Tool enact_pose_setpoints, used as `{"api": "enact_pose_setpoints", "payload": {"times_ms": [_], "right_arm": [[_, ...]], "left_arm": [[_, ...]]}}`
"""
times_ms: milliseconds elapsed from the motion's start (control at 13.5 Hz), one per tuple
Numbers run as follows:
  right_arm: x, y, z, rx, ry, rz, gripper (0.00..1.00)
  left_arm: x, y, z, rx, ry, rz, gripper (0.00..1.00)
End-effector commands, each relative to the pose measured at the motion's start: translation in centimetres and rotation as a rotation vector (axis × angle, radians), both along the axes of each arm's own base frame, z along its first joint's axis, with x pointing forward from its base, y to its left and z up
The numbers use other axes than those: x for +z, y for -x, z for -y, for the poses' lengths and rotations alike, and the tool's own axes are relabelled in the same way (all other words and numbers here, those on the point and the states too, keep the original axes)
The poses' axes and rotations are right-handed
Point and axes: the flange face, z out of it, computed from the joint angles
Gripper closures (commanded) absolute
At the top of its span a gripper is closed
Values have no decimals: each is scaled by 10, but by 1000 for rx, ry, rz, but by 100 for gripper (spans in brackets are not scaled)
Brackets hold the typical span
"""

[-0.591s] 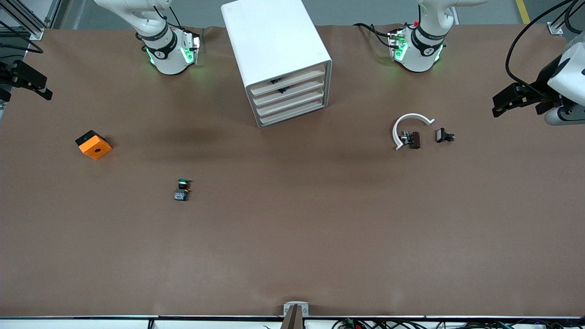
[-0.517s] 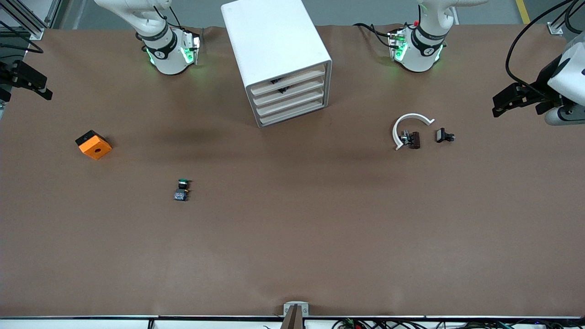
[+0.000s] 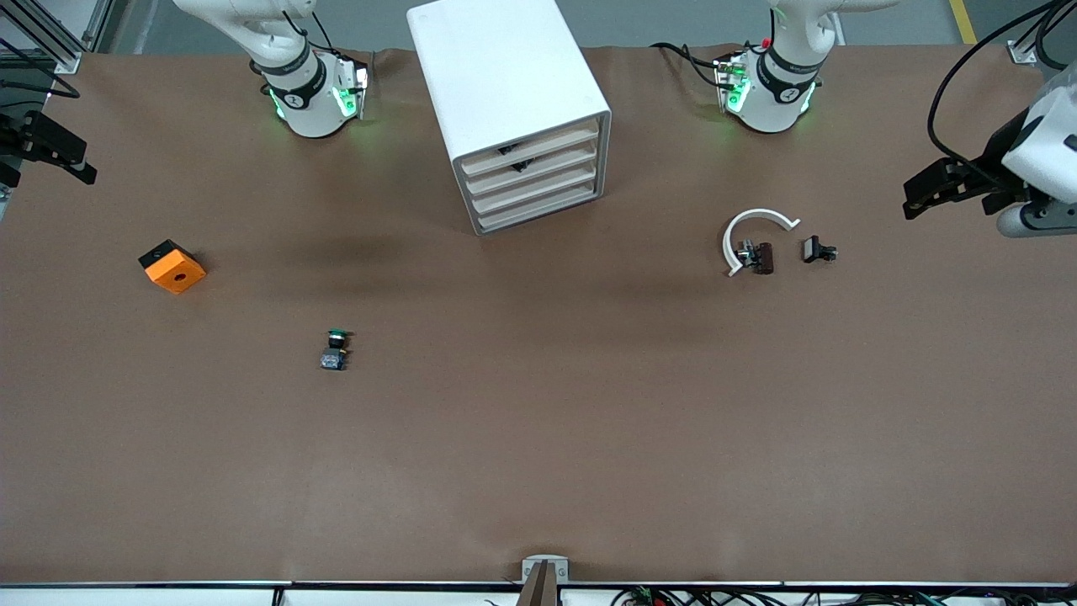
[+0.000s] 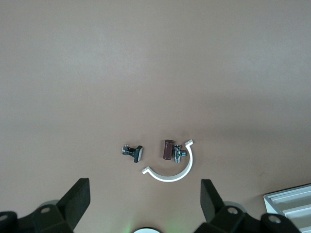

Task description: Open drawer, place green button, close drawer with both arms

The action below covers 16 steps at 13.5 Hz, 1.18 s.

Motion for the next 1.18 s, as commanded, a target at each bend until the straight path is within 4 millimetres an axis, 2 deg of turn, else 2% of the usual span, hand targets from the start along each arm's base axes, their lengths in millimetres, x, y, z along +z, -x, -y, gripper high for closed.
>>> {"api": "enact_pose_setpoints", "payload": {"times_ms": [0, 148, 295, 443, 812, 1107], "right_arm": [[4, 7, -1, 1, 12, 5, 0], [3, 7, 2, -4, 12, 1, 0], [4, 7, 2, -4, 12, 3, 0], [4, 7, 1, -2, 12, 5, 0], [5, 5, -1, 1, 13, 9, 0], [5, 6, 3, -7, 13, 11, 0]], "left_arm": [[-19, -15, 13, -19, 21, -28, 0], [-31, -26, 16, -19, 36, -13, 0], [-55, -39, 19, -21, 50, -36, 0], [-68, -45, 33, -28, 53, -44, 0], [-117, -63, 73, 17, 43, -79, 0], [-165, -76, 118, 40, 46, -86, 0]]}}
